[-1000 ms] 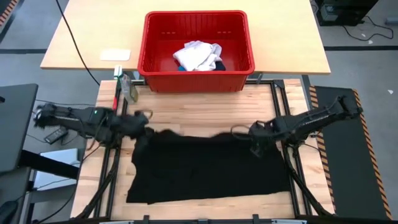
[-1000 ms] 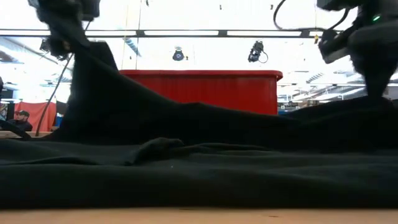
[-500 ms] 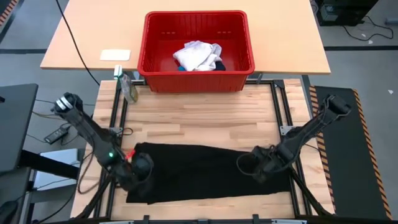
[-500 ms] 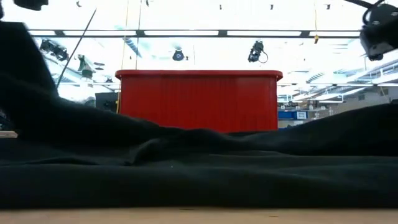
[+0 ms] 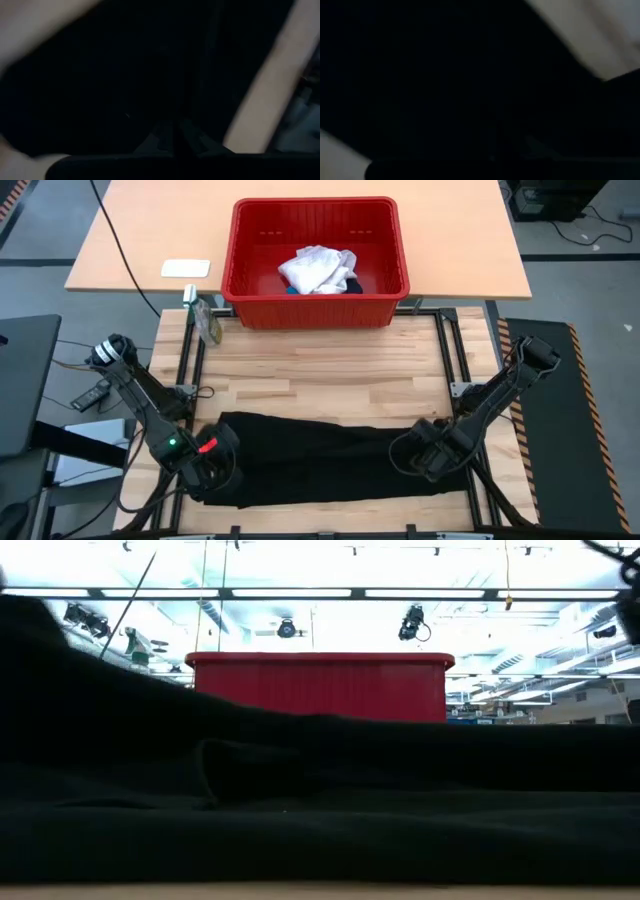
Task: Fold laundry
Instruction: Fold the black shirt on the table
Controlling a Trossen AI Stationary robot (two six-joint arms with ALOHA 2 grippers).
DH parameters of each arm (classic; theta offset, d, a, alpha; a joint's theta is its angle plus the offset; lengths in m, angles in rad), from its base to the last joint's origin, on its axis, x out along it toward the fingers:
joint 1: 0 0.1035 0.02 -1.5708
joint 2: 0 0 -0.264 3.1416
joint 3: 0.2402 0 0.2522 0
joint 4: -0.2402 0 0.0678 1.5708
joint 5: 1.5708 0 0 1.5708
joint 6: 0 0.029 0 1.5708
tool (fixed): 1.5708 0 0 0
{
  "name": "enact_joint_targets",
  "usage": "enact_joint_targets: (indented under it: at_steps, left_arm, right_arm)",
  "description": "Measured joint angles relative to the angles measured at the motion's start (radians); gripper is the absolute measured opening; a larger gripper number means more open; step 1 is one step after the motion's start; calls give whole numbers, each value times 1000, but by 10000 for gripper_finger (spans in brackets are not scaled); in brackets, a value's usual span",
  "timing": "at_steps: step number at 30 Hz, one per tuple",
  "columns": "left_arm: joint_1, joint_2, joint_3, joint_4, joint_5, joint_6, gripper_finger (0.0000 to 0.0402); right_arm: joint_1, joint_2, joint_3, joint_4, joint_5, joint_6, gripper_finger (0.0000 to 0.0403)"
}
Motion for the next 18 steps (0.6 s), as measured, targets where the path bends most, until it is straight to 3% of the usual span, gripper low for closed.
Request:
enact_joint_targets:
  at_steps: [8, 18]
  left_arm:
    - [123, -5, 134, -361, -39, 120, 0]
    - [380, -143, 133, -471, -103, 273, 0]
  right_arm:
    - [-153, -68, 0, -148, 127, -103, 9]
    - [-504, -111, 0, -154, 282, -467, 9]
